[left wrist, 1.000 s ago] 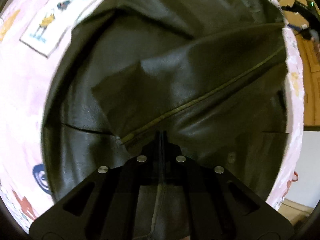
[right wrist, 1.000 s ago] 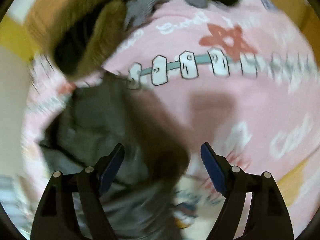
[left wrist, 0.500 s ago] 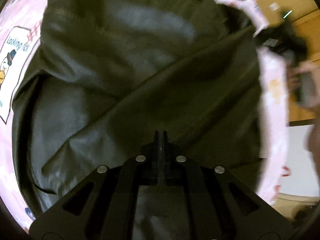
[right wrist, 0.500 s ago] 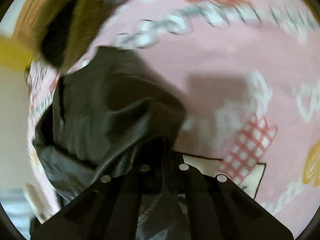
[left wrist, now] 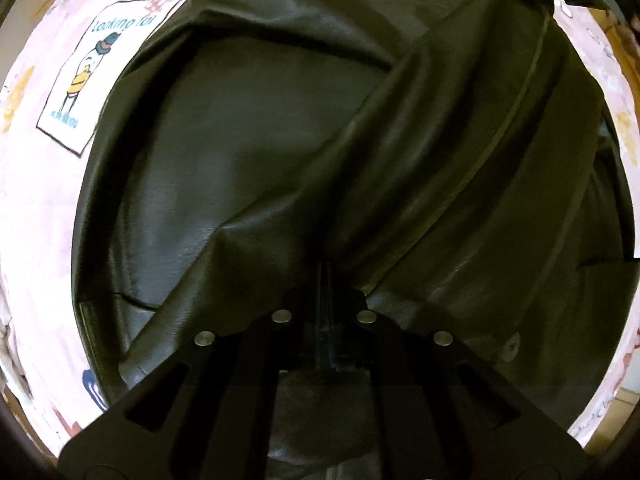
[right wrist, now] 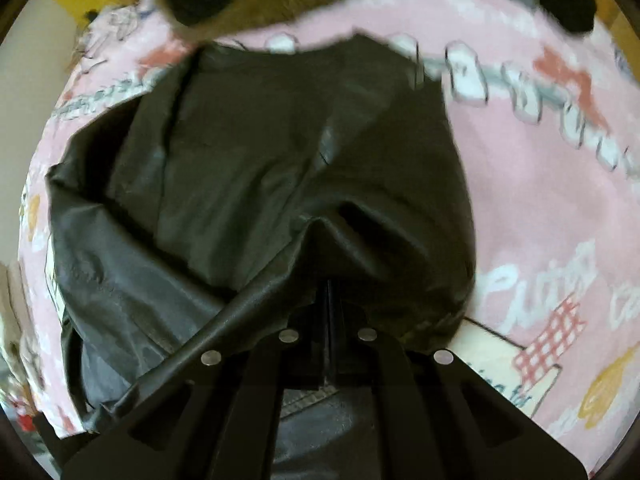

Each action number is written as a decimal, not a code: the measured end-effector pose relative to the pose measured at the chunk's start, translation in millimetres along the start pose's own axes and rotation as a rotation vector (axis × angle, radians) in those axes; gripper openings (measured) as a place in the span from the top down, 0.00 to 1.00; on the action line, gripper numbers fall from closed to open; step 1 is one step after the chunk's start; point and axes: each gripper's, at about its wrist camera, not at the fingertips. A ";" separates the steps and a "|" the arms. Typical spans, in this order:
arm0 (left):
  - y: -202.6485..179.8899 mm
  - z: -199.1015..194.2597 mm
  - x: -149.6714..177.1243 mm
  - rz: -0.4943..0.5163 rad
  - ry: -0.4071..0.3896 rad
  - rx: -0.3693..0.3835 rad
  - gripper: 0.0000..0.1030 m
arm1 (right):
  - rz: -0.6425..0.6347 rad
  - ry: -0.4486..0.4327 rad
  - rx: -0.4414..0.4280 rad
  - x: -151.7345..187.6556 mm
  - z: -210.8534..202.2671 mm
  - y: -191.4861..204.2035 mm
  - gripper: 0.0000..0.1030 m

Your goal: Fold large clothes

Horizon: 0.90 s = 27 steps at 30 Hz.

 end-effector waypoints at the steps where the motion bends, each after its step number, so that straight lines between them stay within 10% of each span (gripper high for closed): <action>1: 1.8 -0.3 0.8 0.004 -0.001 0.006 0.95 | 0.023 -0.023 -0.043 -3.0 -7.5 -3.2 0.97; 4: 3.8 -0.6 1.0 0.015 -0.003 0.021 0.95 | 0.101 -0.137 -0.098 -16.1 -48.3 -17.4 0.90; 6: 6.1 -0.6 0.1 0.001 -0.002 0.032 0.95 | 0.088 -0.188 0.059 -35.1 -67.8 -17.8 0.30; 8: 9.7 3.3 5.9 -0.017 -0.003 0.040 0.96 | 0.060 -0.190 0.191 -52.4 -71.8 -10.2 0.15; 13: 2.5 4.9 11.2 -0.010 -0.016 0.018 0.96 | -0.065 0.040 0.397 -76.3 -17.4 28.2 0.19; 17: 0.7 2.0 27.4 0.002 -0.025 0.023 0.96 | -0.221 0.175 0.618 -65.0 32.1 45.4 0.53; 27: 15.5 5.8 34.8 -0.017 -0.028 0.085 0.95 | 0.053 0.084 0.419 -68.4 14.2 -32.9 0.65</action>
Point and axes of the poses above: each gripper's, at about its wrist camera, not at the fingertips, and z roughly the way its jaws point, y to its left, x to its underside, and after that the axes turned 2 degrees about y, right-handed
